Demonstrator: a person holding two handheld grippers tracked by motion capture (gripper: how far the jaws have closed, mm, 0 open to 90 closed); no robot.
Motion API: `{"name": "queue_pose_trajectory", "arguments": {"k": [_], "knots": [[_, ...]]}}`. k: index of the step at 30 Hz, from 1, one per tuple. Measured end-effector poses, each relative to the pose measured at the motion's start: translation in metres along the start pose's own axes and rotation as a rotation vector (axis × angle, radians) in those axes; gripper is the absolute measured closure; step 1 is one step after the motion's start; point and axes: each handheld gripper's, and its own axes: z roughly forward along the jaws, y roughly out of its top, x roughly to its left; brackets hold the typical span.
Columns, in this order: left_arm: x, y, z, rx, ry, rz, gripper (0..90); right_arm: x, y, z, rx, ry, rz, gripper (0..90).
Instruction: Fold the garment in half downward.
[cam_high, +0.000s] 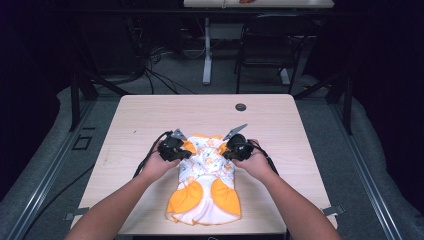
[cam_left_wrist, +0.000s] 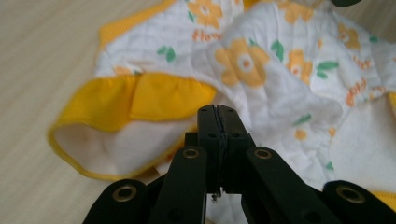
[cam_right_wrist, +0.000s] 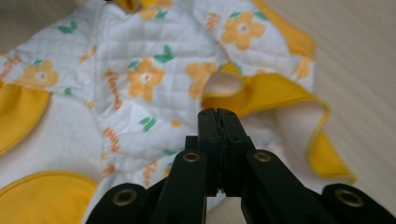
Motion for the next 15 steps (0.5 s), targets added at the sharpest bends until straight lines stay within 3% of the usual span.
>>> {"name": "queue_pose_trajectory", "arguments": {"k": [3,10,15], "knots": [[0.005,0.008,-0.001,-0.014,0.003,-0.007,88.7,-0.007,0.008,-0.001,-0.002,-0.017,0.007,88.3],[0.02,0.027,0.004,-0.025,0.032,-0.017,84.6,-0.029,0.026,0.005,-0.025,-0.07,0.08,86.2],[0.028,0.03,0.007,-0.027,0.054,-0.037,81.6,-0.031,0.033,0.007,-0.072,-0.059,0.088,83.3]]}}
